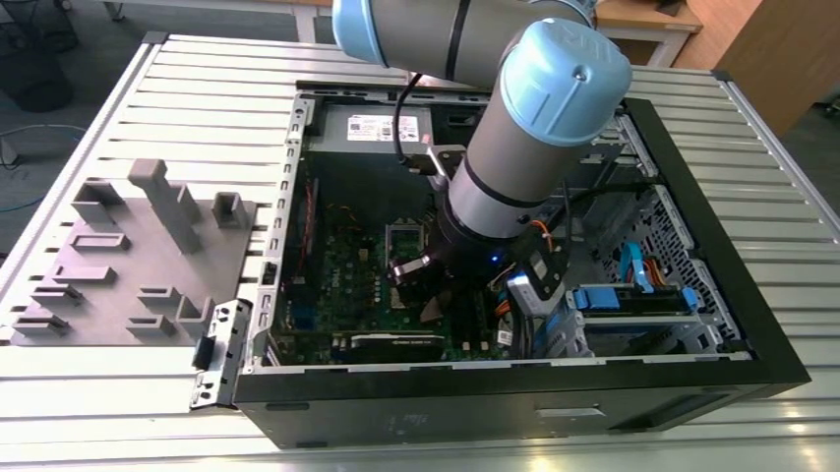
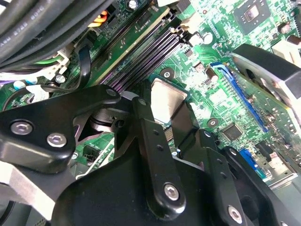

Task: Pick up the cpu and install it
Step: 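Place the cpu into insertion slot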

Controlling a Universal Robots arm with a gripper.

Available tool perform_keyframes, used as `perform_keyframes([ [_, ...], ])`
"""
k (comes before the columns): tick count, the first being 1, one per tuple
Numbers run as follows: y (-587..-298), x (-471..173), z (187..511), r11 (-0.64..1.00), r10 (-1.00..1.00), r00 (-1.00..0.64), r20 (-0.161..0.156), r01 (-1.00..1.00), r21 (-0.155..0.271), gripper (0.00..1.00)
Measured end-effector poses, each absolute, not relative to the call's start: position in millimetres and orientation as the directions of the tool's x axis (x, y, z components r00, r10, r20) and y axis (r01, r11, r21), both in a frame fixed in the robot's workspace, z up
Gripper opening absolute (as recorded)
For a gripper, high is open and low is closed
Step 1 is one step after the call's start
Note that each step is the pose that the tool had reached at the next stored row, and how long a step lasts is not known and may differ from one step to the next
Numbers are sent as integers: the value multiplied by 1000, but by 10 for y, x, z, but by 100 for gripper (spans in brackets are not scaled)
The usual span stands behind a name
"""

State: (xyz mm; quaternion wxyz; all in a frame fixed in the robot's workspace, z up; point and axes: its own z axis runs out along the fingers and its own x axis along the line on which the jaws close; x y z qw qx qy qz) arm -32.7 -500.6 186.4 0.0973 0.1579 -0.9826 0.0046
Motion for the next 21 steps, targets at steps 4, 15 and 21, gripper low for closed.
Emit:
perform_keyframes([
  [4, -5006, -327, 1864, 950, -309, -931, 193, -311, 21, 42],
  [15, -5006, -328, 1864, 950, -309, -931, 194, -311, 18, 41],
  [21, -5006, -327, 1866, 950, -309, -931, 194, -311, 17, 41],
])
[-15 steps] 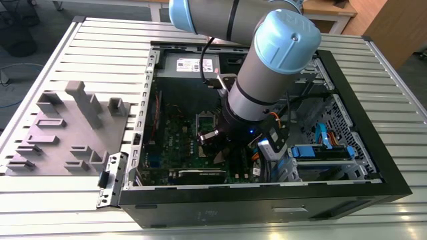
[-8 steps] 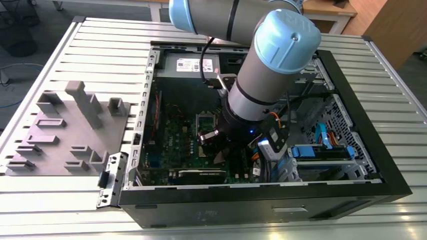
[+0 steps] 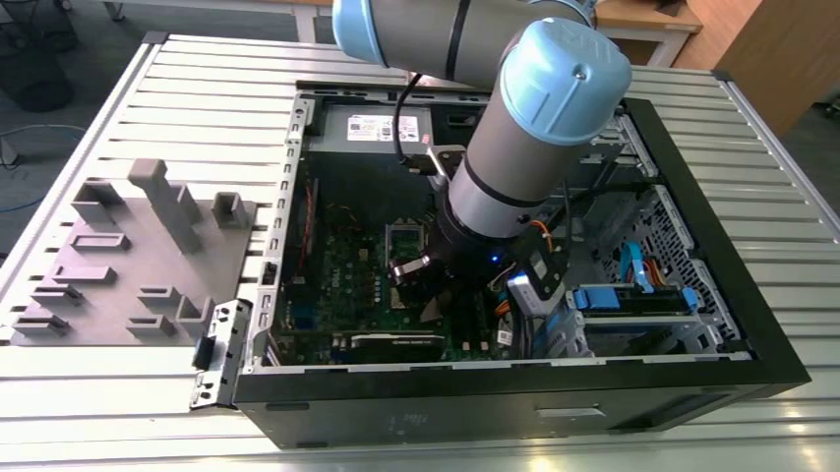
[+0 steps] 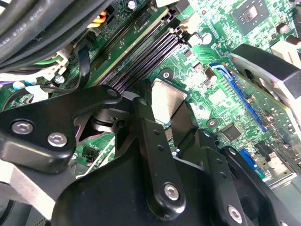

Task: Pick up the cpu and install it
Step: 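Place the cpu into insertion slot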

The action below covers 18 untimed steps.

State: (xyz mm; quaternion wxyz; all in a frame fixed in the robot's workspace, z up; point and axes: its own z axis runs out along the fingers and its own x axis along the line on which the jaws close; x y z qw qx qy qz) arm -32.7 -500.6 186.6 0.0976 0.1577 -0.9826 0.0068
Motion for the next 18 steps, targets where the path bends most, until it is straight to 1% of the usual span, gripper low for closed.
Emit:
perform_keyframes([
  [12, -5002, -337, 1971, 950, -308, -932, 193, -311, 17, 41],
  [18, -4977, -420, 1972, 951, -307, -934, 184, -308, 22, 41],
])
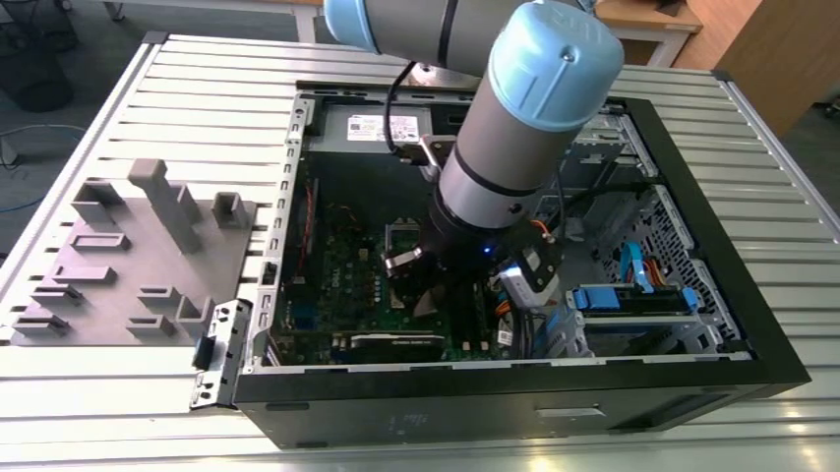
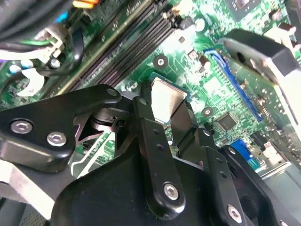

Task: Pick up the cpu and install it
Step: 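Place the cpu into insertion slot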

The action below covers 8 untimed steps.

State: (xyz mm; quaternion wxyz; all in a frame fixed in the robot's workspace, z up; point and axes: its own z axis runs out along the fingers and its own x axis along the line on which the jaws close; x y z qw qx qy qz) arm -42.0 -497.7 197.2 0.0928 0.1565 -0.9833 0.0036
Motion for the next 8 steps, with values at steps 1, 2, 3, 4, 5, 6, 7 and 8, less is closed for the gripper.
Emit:
perform_keyframes([
  [1, -4974, -430, 1976, 951, -306, -935, 182, -307, 22, 41],
  [2, -4971, -435, 1985, 952, -304, -935, 180, -306, 22, 41],
  [3, -4970, -438, 1995, 952, -303, -936, 179, -304, 22, 41],
  [4, -4968, -441, 2007, 953, -301, -937, 178, -302, 21, 41],
  [5, -4966, -444, 2018, 954, -298, -938, 176, -299, 21, 41],
  [6, -4963, -449, 2030, 955, -295, -940, 174, -296, 20, 41],
  [7, -4961, -455, 2040, 956, -291, -941, 171, -292, 19, 41],
  [8, -4960, -461, 2050, 957, -287, -943, 169, -289, 18, 41],
])
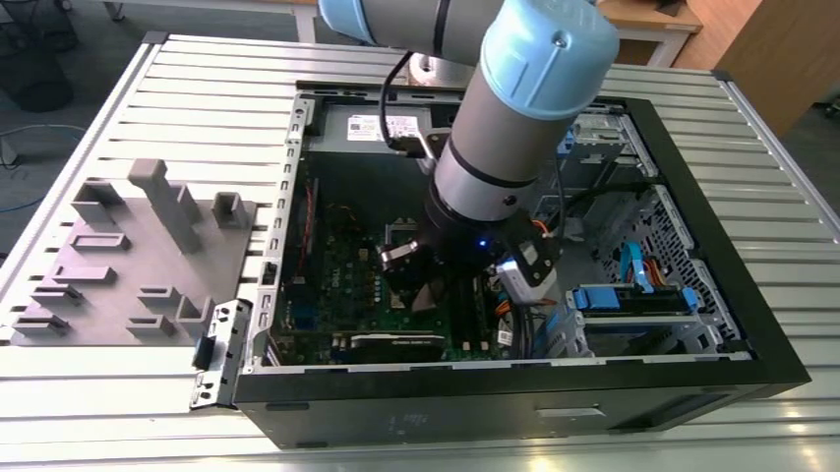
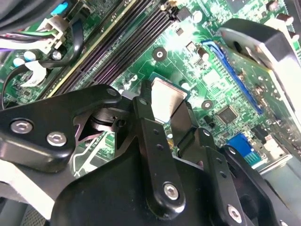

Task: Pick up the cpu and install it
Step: 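Place the cpu into insertion slot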

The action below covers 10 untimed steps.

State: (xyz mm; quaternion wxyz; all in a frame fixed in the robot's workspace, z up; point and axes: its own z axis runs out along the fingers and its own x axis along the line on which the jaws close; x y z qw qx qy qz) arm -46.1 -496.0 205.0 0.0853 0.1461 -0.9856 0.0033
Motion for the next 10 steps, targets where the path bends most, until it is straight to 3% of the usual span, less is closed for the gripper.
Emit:
perform_keyframes([
  [10, -4947, -561, 2086, 969, -247, -958, 147, -248, 13, 41],
])
